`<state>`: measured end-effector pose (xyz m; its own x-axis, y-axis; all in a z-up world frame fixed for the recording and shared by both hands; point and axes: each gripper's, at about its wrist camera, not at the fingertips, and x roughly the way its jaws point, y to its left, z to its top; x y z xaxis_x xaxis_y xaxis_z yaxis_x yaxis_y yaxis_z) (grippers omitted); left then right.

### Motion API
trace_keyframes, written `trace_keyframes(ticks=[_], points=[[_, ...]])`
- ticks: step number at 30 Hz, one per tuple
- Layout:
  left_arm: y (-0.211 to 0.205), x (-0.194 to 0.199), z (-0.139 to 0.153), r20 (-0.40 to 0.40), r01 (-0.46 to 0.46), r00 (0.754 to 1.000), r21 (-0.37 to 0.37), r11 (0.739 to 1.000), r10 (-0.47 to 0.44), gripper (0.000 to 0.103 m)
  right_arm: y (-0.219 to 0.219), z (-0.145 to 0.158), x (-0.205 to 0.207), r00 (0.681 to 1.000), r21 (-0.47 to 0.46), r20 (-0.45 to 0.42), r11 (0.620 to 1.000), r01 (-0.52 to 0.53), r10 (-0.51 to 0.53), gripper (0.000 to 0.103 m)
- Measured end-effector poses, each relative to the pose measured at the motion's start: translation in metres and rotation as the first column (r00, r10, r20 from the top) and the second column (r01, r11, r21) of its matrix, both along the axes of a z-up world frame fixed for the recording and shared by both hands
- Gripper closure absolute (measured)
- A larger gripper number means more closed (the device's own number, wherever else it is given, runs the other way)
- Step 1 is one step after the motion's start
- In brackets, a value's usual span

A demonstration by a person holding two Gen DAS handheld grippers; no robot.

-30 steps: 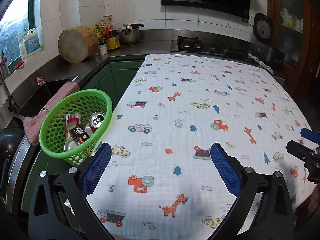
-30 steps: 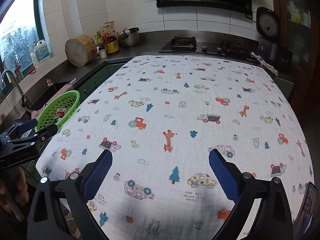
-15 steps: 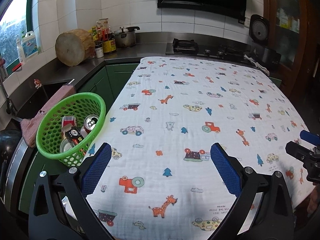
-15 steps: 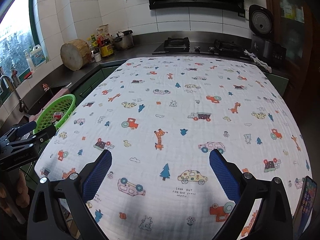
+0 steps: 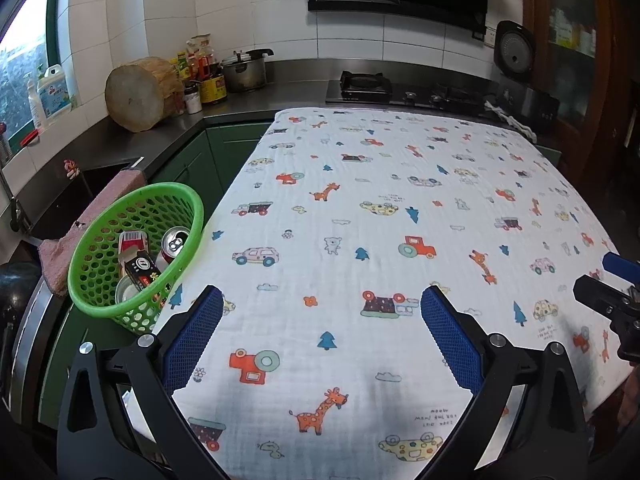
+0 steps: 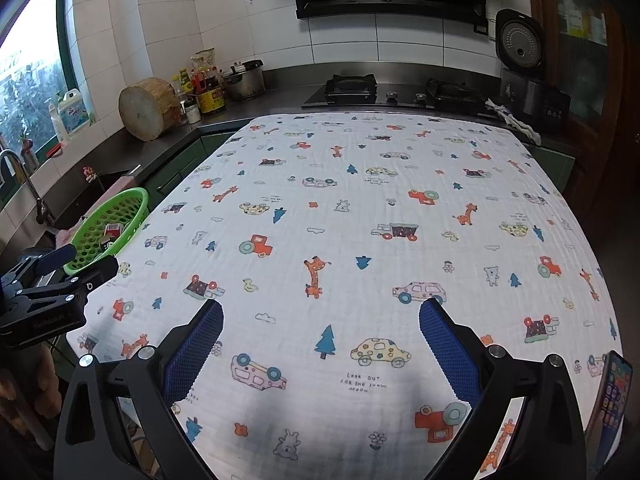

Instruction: Collect trash

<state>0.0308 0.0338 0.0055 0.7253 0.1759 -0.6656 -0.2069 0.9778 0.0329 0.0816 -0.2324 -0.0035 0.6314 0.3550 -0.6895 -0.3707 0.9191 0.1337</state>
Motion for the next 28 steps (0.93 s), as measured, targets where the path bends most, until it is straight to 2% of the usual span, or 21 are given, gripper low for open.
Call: trace_keyframes(ticks=[28], points=[[-0.016,0.008,-0.003,-0.010,0.040,0.999,-0.013,0.999,-0.040,0.005,-0.015,-0.002,-0.001,0.999,-0.022,0.002,0.999,0.038,-0.038,0.007]])
